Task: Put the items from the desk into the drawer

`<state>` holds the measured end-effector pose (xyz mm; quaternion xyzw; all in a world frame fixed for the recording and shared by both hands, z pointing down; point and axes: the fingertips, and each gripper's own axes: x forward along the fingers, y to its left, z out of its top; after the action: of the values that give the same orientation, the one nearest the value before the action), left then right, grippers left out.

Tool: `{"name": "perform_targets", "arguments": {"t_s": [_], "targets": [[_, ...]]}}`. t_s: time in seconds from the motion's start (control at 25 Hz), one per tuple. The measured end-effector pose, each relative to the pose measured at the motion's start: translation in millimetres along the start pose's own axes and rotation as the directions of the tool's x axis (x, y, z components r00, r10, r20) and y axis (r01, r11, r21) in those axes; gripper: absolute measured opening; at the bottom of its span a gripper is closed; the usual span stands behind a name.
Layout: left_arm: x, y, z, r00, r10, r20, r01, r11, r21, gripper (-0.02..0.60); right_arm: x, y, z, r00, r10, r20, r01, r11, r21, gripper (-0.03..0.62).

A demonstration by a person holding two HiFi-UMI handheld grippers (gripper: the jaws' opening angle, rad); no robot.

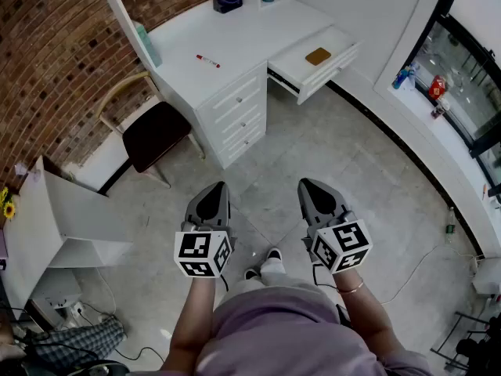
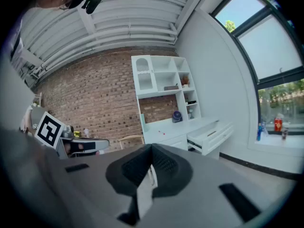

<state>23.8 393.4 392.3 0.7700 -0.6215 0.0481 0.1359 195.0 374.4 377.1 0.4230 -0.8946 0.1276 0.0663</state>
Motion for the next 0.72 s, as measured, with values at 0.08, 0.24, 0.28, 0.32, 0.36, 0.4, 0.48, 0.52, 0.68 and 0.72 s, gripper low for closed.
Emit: {"name": "perform_targets", "arguments": {"t_s": [0.08,0.24,0.28,0.32,0.36,0.4,0.48,0.52,0.68,0.72], "targets": [[5,-2,1,1.000,-0.001,0.000,0.001,1.000,0.004,-0.002,2,-4,1,1.000,0.005,0.001,-0.005,1.000,0.002,0.002],[13,-6,0,1.000,0.000,-0.006,0.000,1.000,0.011,-0.002,4,-9,2,1.000,0.014,0.010,-0.014,1.000,0.002,0.003],[14,-8,0,1.000,0.001,-0.008,-0.001,1.000,0.013,-0.002,5,-11,3,1.000,0.015,0.014,-0.015,1.000,0.002,0.003],[16,-9,0,1.000,0.002,-0.009,-0.002,1.000,0.015,-0.002,5,-14,4,1.000,0.015,0.019,-0.015,1.000,0.002,0.003],[18,-11,1,1.000,0.003,-0.009,-0.002,1.000,0.018,-0.002,5,-17,5,1.000,0.014,0.023,-0.014,1.000,0.002,0.003],[20,-12,1,1.000,0.003,-0.010,-0.003,1.000,0.019,-0.002,5,-20,6,1.000,0.012,0.026,-0.012,1.000,0.001,0.003],[23,-15,2,1.000,0.005,-0.010,-0.005,1.000,0.021,-0.002,4,-26,9,0.999,0.011,0.033,-0.011,1.000,-0.001,0.003],[25,-15,3,1.000,0.007,-0.010,-0.007,1.000,0.021,-0.002,5,-28,10,0.999,0.013,0.034,-0.013,1.000,-0.001,0.003],[29,-17,4,1.000,0.015,-0.012,-0.014,1.000,0.021,-0.002,7,-34,10,0.999,0.022,0.029,-0.022,1.000,-0.003,0.012],[29,-17,3,1.000,0.016,-0.014,-0.016,1.000,0.021,-0.002,7,-36,9,0.999,0.021,0.026,-0.021,1.000,-0.003,0.015]]}}
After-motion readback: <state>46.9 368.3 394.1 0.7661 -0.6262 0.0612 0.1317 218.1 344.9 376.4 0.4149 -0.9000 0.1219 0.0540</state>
